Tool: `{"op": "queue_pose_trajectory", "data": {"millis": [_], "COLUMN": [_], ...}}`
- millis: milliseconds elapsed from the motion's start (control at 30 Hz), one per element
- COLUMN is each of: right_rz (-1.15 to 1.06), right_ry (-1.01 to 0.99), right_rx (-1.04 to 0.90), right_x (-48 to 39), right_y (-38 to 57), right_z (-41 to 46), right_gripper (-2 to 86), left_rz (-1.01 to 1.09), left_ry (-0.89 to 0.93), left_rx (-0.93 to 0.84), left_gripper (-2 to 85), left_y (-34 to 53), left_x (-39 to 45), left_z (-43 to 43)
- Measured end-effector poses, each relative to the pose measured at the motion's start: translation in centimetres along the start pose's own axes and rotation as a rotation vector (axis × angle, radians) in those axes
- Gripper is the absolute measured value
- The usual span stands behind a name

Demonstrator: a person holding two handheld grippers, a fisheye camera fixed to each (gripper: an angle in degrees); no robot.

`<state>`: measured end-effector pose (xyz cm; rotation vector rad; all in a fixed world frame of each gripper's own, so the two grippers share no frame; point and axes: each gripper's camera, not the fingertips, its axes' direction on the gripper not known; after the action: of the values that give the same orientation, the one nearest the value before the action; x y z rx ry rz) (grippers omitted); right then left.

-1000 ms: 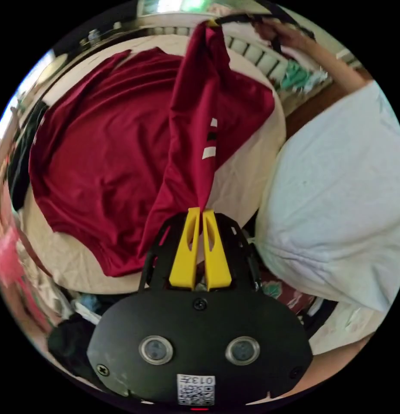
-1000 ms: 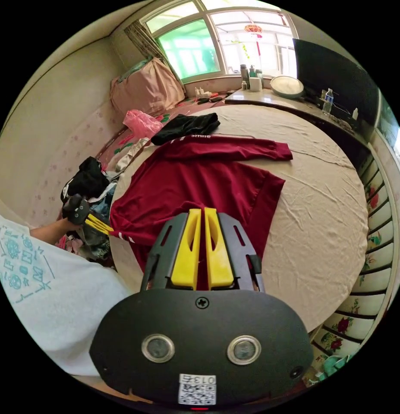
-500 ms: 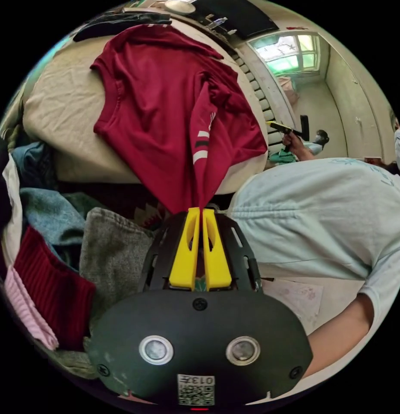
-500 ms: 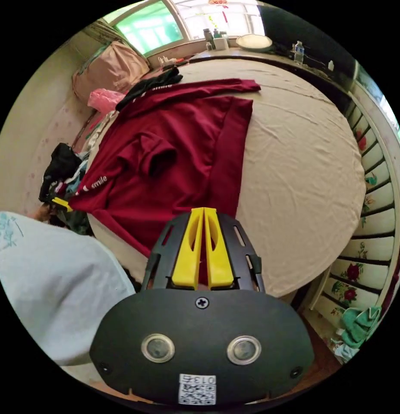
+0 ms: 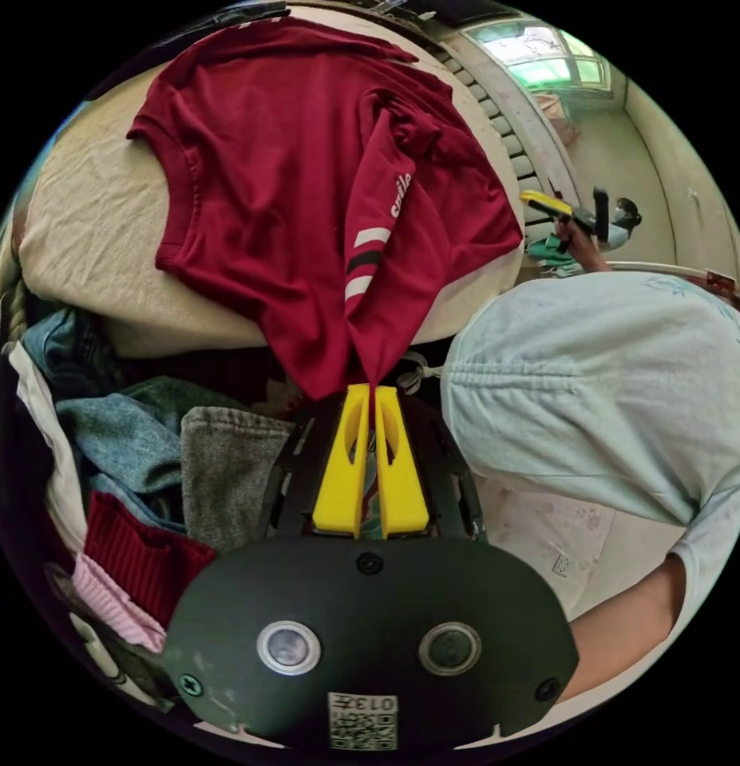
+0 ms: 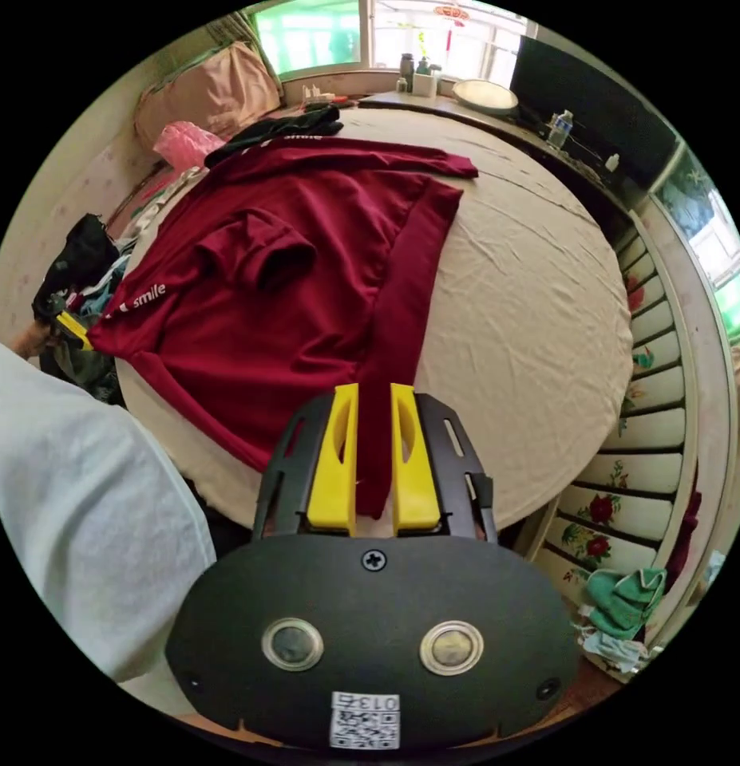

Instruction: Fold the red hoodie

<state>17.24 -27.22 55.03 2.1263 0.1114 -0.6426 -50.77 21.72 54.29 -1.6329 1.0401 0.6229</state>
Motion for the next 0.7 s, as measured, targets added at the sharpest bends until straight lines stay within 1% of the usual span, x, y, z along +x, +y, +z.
{"op": "queue_pose_trajectory", "data": {"millis": [67,133,233,333,400,467,600,667,700], "right_rz": [-0.033,-0.036,0.013,0.103,0.163,0.174,0.078,0.03,0.015], "right_ry": [0.036,0.056,0.059,0.024,-0.01,-0.003,0.05,0.103,0.095], "right_rx": [0.04,0.103,0.141,0.18,0.159,0.116,-0.002,-0.033,-0.027], "right_x": [-0.9,-1.1,1.0,5.1,8.6,10.5,11.6,11.5,11.7], "right_y": [-2.4,-4.8,-10.2,-16.2,-20.6,-23.4,-27.7,-28.3,-28.5], "right_z": [0.5,1.0,2.5,3.7,5.3,6.8,10.6,11.9,12.0], "right_gripper": [3.8,4.2,6.9,8.8,9.6,10.2,8.8,7.4,6.9], "left_rz": [-0.013,-0.026,-0.044,-0.053,-0.061,-0.088,-0.128,-0.148,-0.151], "left_ry": [-0.022,-0.024,-0.043,-0.086,-0.114,-0.137,-0.154,-0.161,-0.161], "left_rx": [-0.04,-0.045,-0.063,-0.069,-0.056,-0.037,-0.014,-0.027,-0.032], "left_gripper": [0.0,0.0,0.0,0.0,0.0,0.0,0.0,0.0,0.0], "left_y": [-0.5,-0.8,-1.2,-1.7,-1.8,-1.8,-1.7,-1.7,-1.7], "left_x": [-0.2,-0.4,-0.3,0.3,0.7,1.1,1.6,1.6,1.6], "left_z": [0.4,0.8,1.6,1.9,1.7,1.4,1.2,1.4,1.5]}}
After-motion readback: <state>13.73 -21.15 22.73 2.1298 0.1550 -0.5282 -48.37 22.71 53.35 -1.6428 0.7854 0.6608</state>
